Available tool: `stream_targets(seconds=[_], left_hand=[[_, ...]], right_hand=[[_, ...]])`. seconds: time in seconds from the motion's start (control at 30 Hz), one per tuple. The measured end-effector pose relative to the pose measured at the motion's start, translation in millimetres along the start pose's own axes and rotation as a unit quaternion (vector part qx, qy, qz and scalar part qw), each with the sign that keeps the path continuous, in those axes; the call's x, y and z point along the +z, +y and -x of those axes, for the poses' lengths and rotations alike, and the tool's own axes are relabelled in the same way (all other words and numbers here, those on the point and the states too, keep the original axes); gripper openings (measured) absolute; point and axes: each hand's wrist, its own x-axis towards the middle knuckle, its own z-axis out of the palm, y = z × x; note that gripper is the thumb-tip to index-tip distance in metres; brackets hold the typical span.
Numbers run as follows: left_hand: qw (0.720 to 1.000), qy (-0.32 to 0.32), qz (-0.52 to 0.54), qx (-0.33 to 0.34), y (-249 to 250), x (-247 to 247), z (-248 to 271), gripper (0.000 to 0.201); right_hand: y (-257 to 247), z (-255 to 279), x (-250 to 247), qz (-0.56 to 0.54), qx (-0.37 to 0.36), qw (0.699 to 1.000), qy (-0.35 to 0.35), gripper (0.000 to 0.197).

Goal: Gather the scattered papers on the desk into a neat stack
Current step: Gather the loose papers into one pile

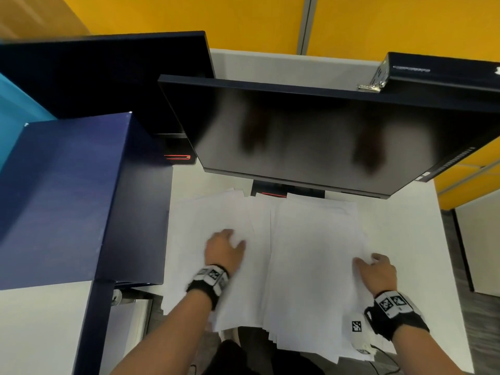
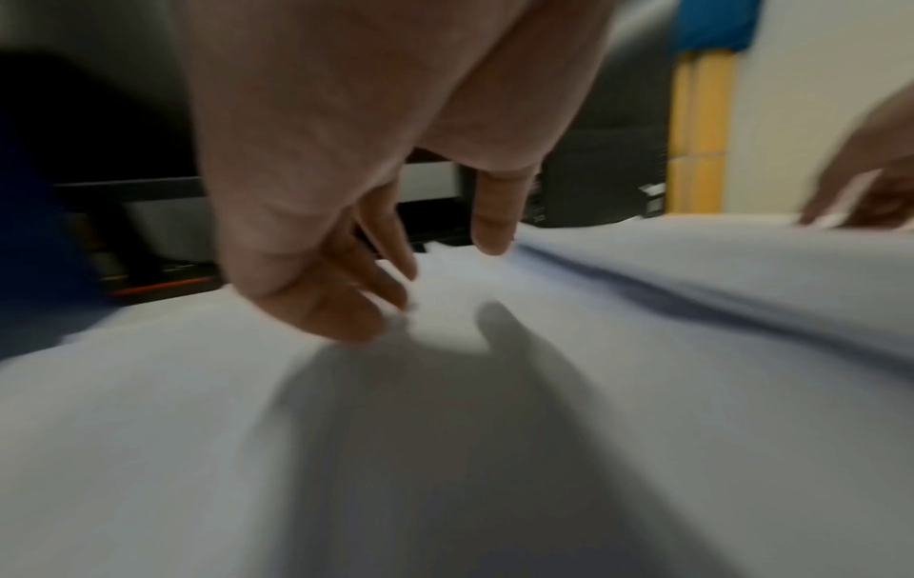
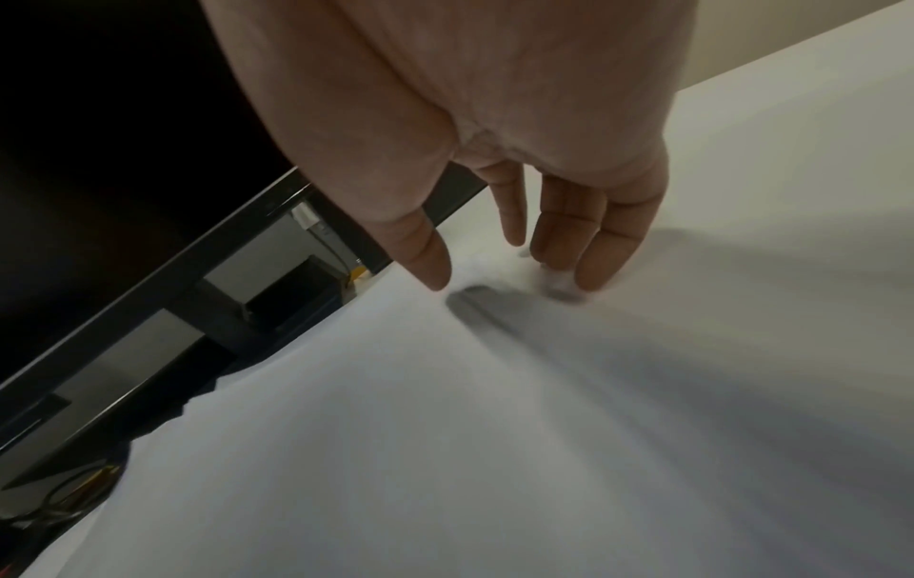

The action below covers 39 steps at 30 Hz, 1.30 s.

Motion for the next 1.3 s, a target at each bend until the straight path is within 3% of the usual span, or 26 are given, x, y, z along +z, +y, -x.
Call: stream_targets(seconds=[0.07,0.13,0.2,0.3,0.43,0.63,0.8,1.03,1.2,1.3], left_hand=[[0.990,0.078,-0.023,-0.113,-35.4,-21.1,-13.8,0.077],[0.972,0.096,-0.029,-0.211,-58.0,-32.0,-22.4,0.098],[0.964,0.100,-0.037,-0.245,-64.4,-33.5,-25.6,0.110],[0.960,0.091,-0.007,-0.266,-56.5,-31.0,-26.3,0.107],[0.968,0.104,0.055,-0.220,-41.9,-16.9,-20.7,0.094],[0.984,0.044,0.126,-0.117,-27.8,-10.1,-12.1,0.067],[0.986,-0.037,0.124,-0.103,-24.4,-15.1,-6.9,0.076],[0.984,-0.065,0.146,-0.084,6.3,11.5,6.3,0.087],[0.986,-0.037,0.150,-0.069,-5.3,-5.5,-6.1,0.043],[0.983,-0.021,0.164,-0.081,-17.7,-21.8,-14.5,0.058]], right_hand=[[6.5,-2.3,-7.6,-0.011,0.004,1.000,0.002,0.068],[8.1,-2.3,-9.3,-0.018,-0.002,1.000,-0.001,0.069],[5.5,0.8,-4.7,-0.022,-0.015,1.000,-0.010,0.070],[-0.8,5.7,8.1,-0.021,-0.036,0.999,-0.026,0.072],[-10.2,16.1,22.7,0.005,-0.062,0.997,-0.035,0.066],[-3.8,16.5,17.2,0.007,-0.064,0.997,-0.037,0.072],[11.1,16.4,11.1,0.033,-0.077,0.995,-0.063,0.065],[3.1,46.0,40.1,0.058,-0.115,0.986,-0.103,0.081],[6.9,40.4,28.5,0.014,-0.079,0.994,-0.068,0.073],[11.8,33.0,12.9,-0.016,-0.046,0.999,-0.019,0.062]])
